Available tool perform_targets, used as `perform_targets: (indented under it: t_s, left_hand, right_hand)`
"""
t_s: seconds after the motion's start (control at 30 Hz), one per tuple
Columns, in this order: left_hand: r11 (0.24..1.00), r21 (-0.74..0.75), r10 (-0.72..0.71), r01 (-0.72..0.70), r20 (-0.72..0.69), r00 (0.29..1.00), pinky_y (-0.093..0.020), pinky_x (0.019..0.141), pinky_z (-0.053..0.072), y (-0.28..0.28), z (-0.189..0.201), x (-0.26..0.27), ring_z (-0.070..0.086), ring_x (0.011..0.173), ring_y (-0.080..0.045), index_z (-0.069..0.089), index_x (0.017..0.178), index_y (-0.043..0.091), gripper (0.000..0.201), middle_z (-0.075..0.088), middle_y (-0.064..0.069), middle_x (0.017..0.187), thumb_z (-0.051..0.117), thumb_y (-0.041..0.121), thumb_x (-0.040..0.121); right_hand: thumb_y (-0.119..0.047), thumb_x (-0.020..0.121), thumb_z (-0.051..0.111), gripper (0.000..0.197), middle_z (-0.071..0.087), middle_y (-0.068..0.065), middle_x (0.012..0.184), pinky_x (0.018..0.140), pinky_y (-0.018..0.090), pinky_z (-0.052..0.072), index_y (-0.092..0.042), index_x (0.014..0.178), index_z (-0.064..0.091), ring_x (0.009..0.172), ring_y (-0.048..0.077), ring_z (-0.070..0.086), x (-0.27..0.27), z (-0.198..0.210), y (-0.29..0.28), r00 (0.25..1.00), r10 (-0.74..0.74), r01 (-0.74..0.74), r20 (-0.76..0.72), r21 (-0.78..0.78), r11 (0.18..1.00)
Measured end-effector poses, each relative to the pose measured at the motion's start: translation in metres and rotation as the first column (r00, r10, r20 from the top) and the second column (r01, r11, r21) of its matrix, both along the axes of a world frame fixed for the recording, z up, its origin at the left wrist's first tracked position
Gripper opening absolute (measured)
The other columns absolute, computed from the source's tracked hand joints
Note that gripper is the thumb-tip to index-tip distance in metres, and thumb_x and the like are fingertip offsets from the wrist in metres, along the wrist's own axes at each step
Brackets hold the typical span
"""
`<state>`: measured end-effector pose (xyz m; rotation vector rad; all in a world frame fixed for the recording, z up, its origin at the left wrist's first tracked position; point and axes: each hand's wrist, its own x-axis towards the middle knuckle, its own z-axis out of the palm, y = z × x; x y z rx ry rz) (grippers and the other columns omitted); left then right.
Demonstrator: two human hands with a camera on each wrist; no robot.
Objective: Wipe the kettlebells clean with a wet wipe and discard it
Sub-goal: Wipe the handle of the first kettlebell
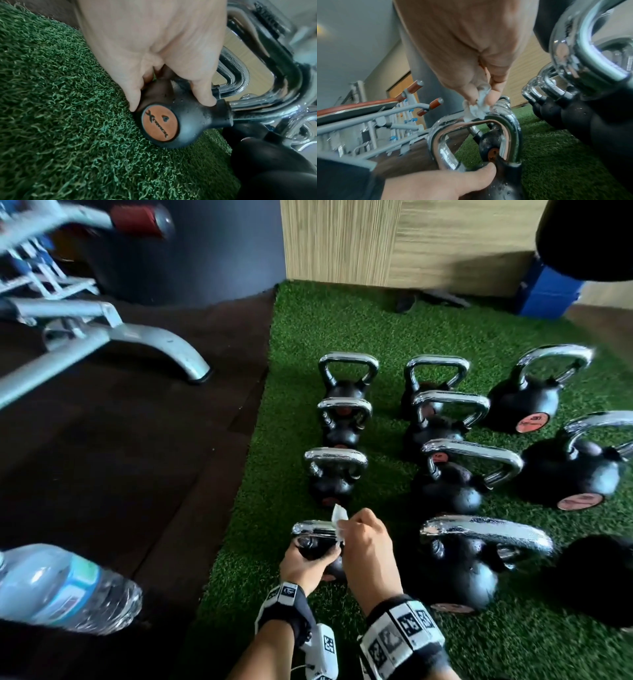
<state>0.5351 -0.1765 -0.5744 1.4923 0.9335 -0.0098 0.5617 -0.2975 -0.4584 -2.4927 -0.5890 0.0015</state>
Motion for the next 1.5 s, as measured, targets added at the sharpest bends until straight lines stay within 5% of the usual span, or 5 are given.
perform_targets:
  t_s: [0.33, 0.53, 0.93, 1.3, 1.5]
  left_hand:
    - [0.999, 0.008, 0.037, -0.037, 0.027, 0.999, -0.005, 0.047, 0.047, -0.001, -0.001, -0.005, 0.063, 0.066, 0.009, 0.070, 0.106, 0.019, 0.050, 0.072, 0.006, 0.095, 0.094, 0.035, 0.065]
    - [0.997, -0.031, 0.079, -0.078, 0.045, 0.996, -0.001, 0.045, 0.042, -0.006, 0.009, -0.007, 0.061, 0.060, 0.012, 0.067, 0.109, 0.017, 0.051, 0.068, 0.006, 0.099, 0.093, 0.035, 0.068]
    - [0.998, 0.003, 0.069, -0.069, 0.047, 0.997, -0.009, 0.050, 0.050, -0.006, 0.016, -0.004, 0.067, 0.072, 0.003, 0.065, 0.119, 0.011, 0.062, 0.072, -0.003, 0.109, 0.092, 0.035, 0.068]
    - [0.765, 0.421, -0.123, 0.488, -0.648, 0.752, -0.035, 0.091, 0.059, 0.063, 0.085, -0.015, 0.072, 0.104, -0.027, 0.076, 0.106, 0.009, 0.024, 0.076, -0.011, 0.109, 0.064, 0.020, 0.088]
    - [0.993, 0.087, -0.102, 0.084, 0.232, 0.967, -0.028, 0.079, 0.062, 0.074, 0.158, 0.005, 0.076, 0.092, -0.020, 0.078, 0.106, 0.012, 0.020, 0.079, -0.006, 0.096, 0.070, 0.026, 0.094]
  right_hand:
    - [0.012, 0.074, 0.061, 0.022, 0.061, 0.003, 0.078, 0.058, 0.033, 0.054, -0.007, 0.074, 0.071, 0.067, 0.021, 0.061, 0.009, -0.009, -0.023, 0.996, -0.083, 0.079, 0.011, 0.197, 0.977]
    - [0.010, 0.079, 0.063, 0.031, 0.069, -0.005, 0.081, 0.065, -0.003, 0.039, -0.015, 0.084, 0.079, 0.069, -0.008, 0.056, 0.022, -0.024, -0.038, 0.972, -0.199, 0.229, -0.121, 0.336, 0.914]
    - [-0.011, 0.084, 0.070, 0.024, 0.073, -0.009, 0.068, 0.055, 0.026, 0.058, -0.035, 0.081, 0.075, 0.058, 0.005, 0.068, 0.022, -0.080, -0.034, 0.733, -0.375, 0.629, -0.567, 0.358, 0.690]
    - [0.002, 0.081, 0.074, 0.010, 0.075, 0.010, 0.085, 0.067, 0.027, 0.059, -0.007, 0.086, 0.074, 0.081, 0.024, 0.071, 0.013, -0.045, -0.055, 0.686, -0.018, 0.467, -0.727, 0.421, 0.778]
    - [-0.015, 0.080, 0.079, 0.012, 0.077, -0.002, 0.078, 0.061, 0.023, 0.057, -0.024, 0.086, 0.079, 0.070, 0.014, 0.074, 0.028, 0.024, -0.046, 0.870, 0.128, 0.263, -0.476, 0.668, 0.696]
